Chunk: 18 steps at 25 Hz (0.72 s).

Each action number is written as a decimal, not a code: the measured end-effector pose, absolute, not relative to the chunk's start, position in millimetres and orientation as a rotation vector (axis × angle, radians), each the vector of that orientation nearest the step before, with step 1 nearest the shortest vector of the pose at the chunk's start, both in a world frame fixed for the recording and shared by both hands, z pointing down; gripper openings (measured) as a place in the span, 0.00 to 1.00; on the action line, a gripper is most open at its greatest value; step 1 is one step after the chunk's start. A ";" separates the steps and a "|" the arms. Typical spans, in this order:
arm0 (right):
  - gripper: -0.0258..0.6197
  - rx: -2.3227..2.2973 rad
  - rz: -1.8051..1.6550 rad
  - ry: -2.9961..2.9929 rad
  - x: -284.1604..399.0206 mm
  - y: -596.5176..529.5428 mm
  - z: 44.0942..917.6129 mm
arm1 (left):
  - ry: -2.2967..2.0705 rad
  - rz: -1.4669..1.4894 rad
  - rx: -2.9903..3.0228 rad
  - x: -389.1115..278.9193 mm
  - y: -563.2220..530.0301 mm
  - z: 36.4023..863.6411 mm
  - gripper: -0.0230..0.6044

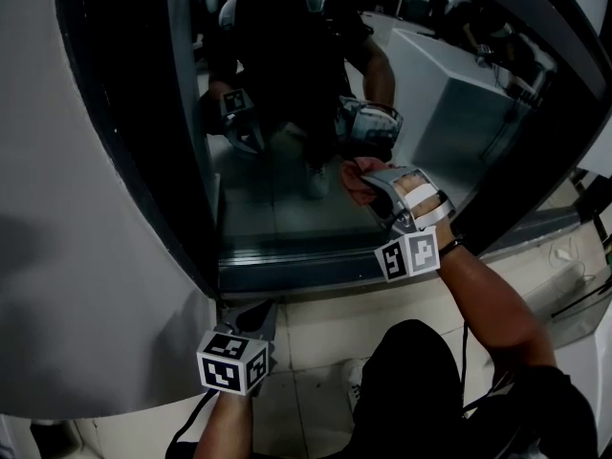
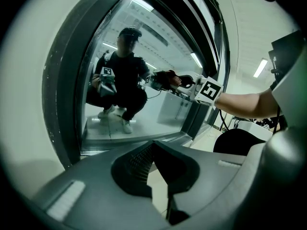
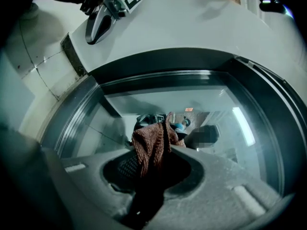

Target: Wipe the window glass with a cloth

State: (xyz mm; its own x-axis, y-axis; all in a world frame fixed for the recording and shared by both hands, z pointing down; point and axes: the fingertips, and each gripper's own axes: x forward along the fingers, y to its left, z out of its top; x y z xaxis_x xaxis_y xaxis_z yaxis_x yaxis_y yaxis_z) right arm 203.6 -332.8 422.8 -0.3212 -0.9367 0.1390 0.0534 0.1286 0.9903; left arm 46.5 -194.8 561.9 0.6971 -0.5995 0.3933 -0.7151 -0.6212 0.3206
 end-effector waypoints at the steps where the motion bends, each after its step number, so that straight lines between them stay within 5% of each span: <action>1: 0.15 0.917 -1.337 -1.496 203.4 -332.4 423.8 | -1.014 0.341 2.452 46.9 -194.4 560.9 0.06; 18: 0.15 1.080 -1.141 -1.723 197.6 -332.9 419.6 | -1.010 0.315 2.469 49.1 -192.5 549.9 0.06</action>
